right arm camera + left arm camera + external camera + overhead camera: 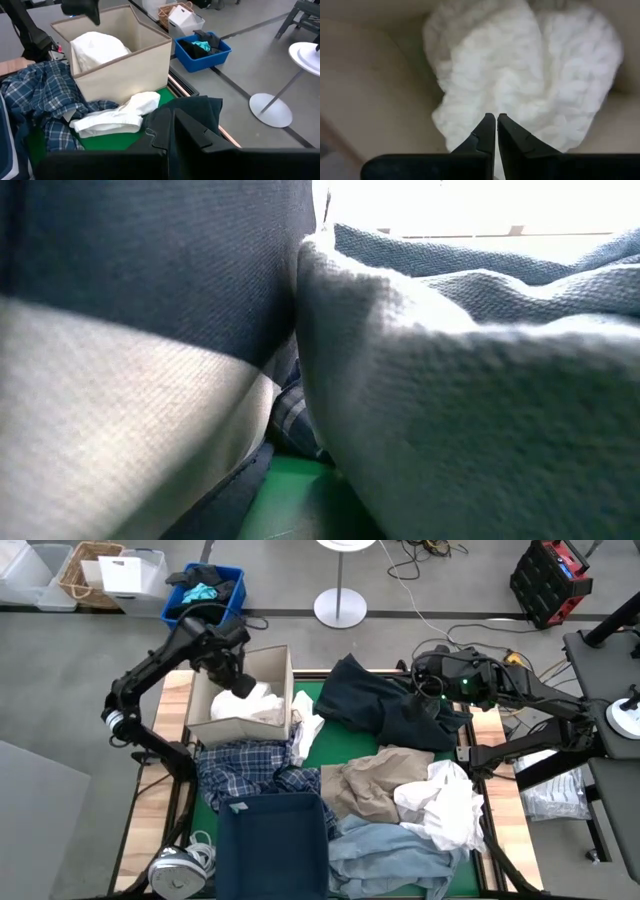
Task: Sort clothes
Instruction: Put the light brown shorts into the blue laundry organizer
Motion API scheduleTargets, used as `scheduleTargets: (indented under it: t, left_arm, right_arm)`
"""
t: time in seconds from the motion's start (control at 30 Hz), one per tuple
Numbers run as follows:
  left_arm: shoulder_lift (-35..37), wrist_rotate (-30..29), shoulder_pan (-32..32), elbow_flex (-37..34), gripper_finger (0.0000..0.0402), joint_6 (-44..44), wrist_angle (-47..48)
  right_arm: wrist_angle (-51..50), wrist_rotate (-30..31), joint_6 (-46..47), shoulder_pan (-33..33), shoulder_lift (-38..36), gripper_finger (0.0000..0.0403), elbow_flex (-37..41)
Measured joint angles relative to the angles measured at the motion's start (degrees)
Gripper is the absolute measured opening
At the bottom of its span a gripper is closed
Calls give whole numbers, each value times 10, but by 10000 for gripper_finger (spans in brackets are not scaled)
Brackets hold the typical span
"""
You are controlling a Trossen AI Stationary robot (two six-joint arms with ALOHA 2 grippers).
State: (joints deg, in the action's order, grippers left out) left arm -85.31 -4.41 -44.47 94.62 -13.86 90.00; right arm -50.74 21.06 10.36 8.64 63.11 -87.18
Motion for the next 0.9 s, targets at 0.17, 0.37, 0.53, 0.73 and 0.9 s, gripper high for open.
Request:
scheduleTargets:
  t: [0.17, 0.37, 0.53, 0.73, 0.9]
  left_arm:
    - [15, -51, 26, 59, 0, -20, 0]
    - [42, -54, 116, 135, 0, -46, -43]
    - [68, -119, 243, 162, 0, -61, -119]
    - [83, -188, 392, 160, 0, -21, -175]
    - [85, -188, 459, 148, 0, -24, -184]
  right_arm:
    - [-6, 0, -9, 0, -1, 13, 0]
    - [-50, -34, 31, 0, -1, 13, 0]
    - [-77, -155, 51, -5, 11, 13, 5]
    - [-73, -197, 31, -33, 19, 13, 40]
    - [-62, -199, 2, -57, 40, 13, 80]
